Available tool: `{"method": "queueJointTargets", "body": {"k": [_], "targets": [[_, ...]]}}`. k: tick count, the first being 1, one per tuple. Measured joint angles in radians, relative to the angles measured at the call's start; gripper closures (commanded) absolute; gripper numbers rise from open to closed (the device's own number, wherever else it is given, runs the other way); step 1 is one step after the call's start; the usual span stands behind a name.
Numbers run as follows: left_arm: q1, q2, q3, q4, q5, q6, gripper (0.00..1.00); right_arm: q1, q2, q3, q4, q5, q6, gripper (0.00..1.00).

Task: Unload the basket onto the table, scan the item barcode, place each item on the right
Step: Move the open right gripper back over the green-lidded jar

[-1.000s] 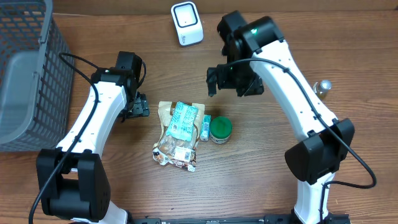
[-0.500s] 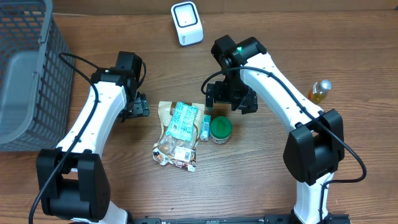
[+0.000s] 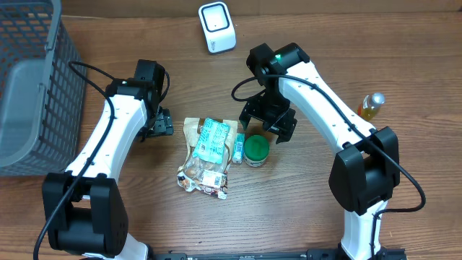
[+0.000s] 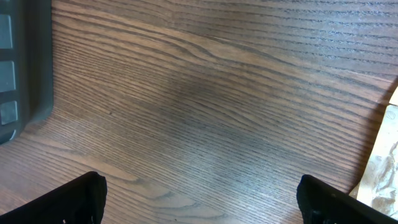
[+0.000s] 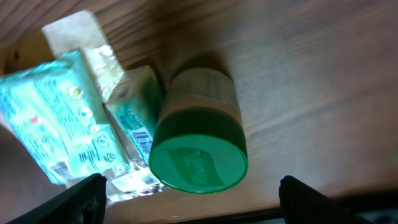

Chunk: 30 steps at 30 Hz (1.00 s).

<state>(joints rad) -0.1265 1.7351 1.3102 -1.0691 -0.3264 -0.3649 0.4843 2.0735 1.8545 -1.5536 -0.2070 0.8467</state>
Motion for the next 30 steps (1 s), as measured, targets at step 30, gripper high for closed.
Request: {"method": "queueJointTargets", "body": {"k": [30], "targets": [[0.0,0.0,0.0,0.0,0.0,0.0,0.0,0.092,0.0,0.0,-0.01,0.077,0.393,0.0]]}}
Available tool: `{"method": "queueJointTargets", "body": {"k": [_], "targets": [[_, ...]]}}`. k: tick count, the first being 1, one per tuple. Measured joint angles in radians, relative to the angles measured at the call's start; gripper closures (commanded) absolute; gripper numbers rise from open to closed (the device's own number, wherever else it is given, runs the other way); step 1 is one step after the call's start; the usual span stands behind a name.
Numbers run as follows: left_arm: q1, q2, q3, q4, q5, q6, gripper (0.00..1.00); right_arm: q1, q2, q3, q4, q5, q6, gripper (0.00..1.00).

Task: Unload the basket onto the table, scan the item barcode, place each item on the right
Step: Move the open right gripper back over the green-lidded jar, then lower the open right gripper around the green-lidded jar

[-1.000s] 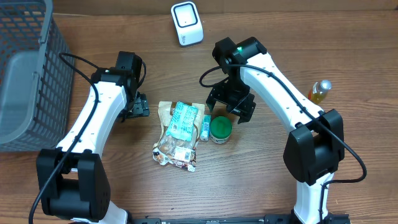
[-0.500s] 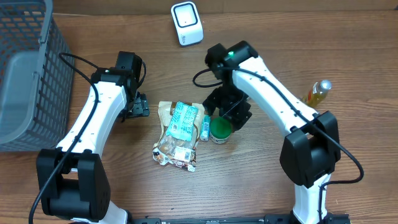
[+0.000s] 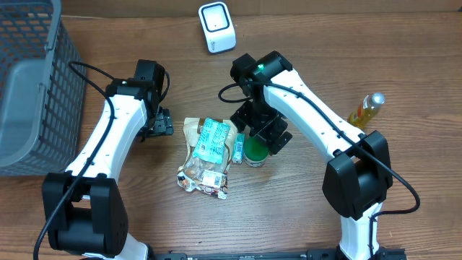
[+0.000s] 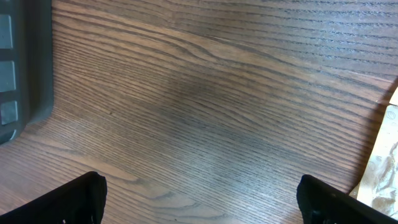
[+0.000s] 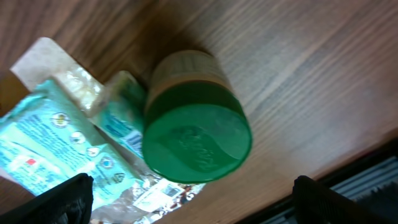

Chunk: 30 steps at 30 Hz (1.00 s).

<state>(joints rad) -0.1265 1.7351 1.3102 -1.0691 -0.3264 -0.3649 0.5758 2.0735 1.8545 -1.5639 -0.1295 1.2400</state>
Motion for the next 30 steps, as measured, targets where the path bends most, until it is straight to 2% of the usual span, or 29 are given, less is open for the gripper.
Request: {"method": "queueJointTargets", "body": {"k": [30], "targets": [[0.0,0.0,0.0,0.0,0.0,0.0,0.01,0.0,0.0,0.0,0.026,0.004,-0.01,0.01]]}}
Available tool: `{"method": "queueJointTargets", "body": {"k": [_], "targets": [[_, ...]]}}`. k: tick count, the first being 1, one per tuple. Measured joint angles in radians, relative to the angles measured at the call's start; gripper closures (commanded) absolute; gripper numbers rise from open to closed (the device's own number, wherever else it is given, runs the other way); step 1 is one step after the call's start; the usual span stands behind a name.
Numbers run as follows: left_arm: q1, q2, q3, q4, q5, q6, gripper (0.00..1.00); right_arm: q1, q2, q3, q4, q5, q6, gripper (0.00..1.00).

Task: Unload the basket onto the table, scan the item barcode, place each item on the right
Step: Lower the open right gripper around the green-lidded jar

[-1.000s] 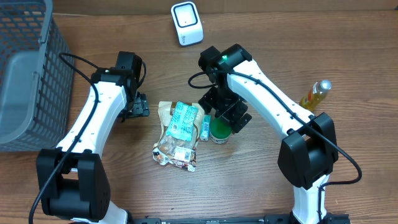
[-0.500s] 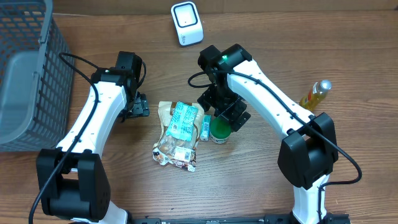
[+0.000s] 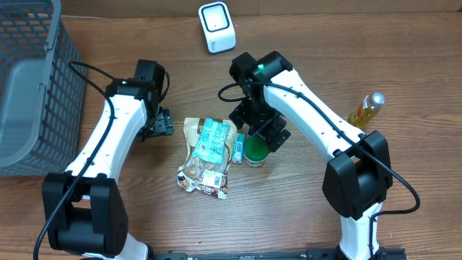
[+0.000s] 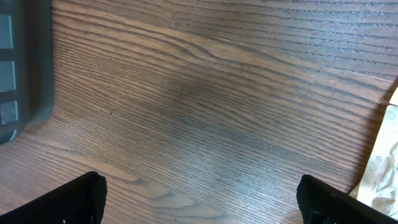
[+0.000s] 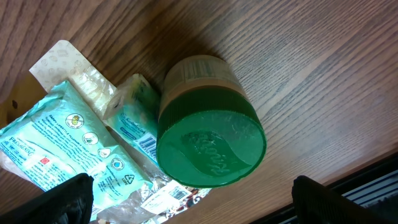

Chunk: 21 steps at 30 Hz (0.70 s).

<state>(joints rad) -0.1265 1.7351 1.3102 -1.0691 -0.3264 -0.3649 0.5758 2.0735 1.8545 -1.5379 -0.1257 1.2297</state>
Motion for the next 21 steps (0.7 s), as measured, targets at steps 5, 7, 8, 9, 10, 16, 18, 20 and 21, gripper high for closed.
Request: {"method": "queueJointTargets", "body": {"k": [5,7,8,9,10,16,18,20,21], "targets": [[0.0,0.0,0.0,0.0,0.0,0.0,0.0,0.0,0.0,0.0,0.0,0.0,0.0,0.1],[0.0,0.0,0.0,0.0,0.0,0.0,0.0,0.0,0.0,0.0,0.0,0.001,-0.004,0.18],[0.0,0.0,0.0,0.0,0.0,0.0,0.0,0.0,0.0,0.0,0.0,0.002,-0.006,0.23],[0.0,0.0,0.0,0.0,0.0,0.0,0.01,0.0,0.0,0.0,0.0,0.002,-0.002,0.23],[0.0,0.0,0.0,0.0,0.0,0.0,0.0,0.0,0.0,0.0,0.0,0.003,-0.001,0.24],[0.0,0.0,0.0,0.0,0.0,0.0,0.0,0.0,0.0,0.0,-0.027,0.003,-0.003,0.25],[0.0,0.0,0.0,0.0,0.0,0.0,0.0,0.0,0.0,0.0,-0.034,0.003,-0.003,0.24],[0.0,0.0,0.0,0.0,0.0,0.0,0.0,0.0,0.0,0.0,-0.037,0.003,-0.003,0.25],[0.0,0.0,0.0,0.0,0.0,0.0,0.0,0.0,0.0,0.0,-0.037,0.003,-0.003,0.24]]}}
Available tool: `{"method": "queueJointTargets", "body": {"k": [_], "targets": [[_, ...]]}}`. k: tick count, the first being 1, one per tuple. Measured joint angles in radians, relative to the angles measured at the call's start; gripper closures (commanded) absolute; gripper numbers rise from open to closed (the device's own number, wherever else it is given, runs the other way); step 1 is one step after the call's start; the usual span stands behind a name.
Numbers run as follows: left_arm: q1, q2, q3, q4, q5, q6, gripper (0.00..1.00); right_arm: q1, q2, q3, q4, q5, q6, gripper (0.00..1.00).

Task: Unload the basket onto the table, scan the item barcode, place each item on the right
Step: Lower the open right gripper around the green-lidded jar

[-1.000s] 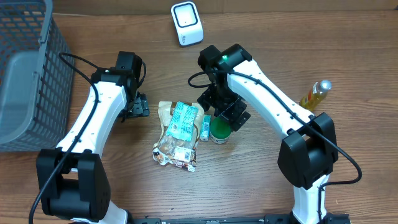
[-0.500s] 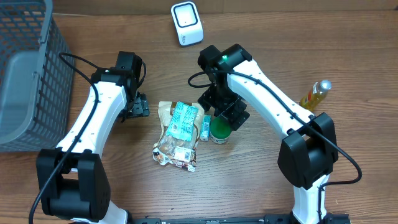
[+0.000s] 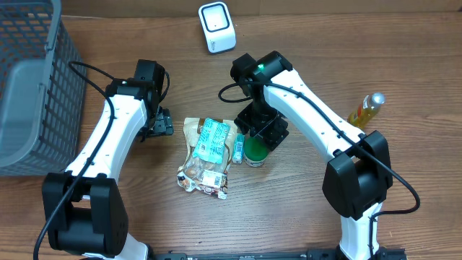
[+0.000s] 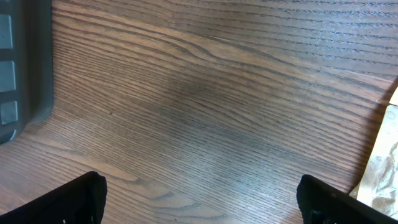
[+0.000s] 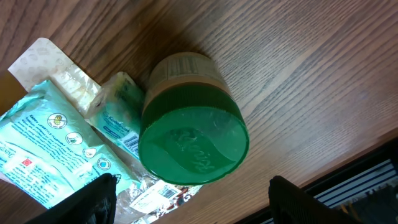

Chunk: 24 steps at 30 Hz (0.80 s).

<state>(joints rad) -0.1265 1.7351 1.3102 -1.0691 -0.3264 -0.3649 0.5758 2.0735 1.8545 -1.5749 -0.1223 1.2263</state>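
Note:
A jar with a green lid (image 3: 255, 149) (image 5: 193, 147) stands upright on the table, a barcode label on its side. My right gripper (image 3: 264, 131) (image 5: 193, 202) hangs open just above it, one finger on each side of the lid, not touching. The white scanner (image 3: 216, 27) sits at the table's far edge. My left gripper (image 3: 160, 125) (image 4: 199, 202) is open over bare wood left of the packets, holding nothing.
A teal packet (image 3: 210, 139) lies on a clear snack bag (image 3: 203, 172), with a small teal box (image 3: 237, 146) against the jar. A grey basket (image 3: 29, 79) fills the left side. A yellow bottle (image 3: 367, 107) lies at the right.
My right gripper has come a little closer over the green-lidded jar, and its fingers stand nearer together than before. The left arm and all objects are unmoved.
My right gripper was open to the upper right of the jar. It then stood over the jar with the lid between its fingers, and now sits closer above it, still open. The left gripper stayed still throughout.

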Motion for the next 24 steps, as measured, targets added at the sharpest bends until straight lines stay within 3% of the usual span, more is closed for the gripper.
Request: {"method": "queueJointTargets", "body": {"k": [24], "targets": [[0.0,0.0,0.0,0.0,0.0,0.0,0.0,0.029,0.0,0.0,-0.001,0.035,0.0,0.24]]}}
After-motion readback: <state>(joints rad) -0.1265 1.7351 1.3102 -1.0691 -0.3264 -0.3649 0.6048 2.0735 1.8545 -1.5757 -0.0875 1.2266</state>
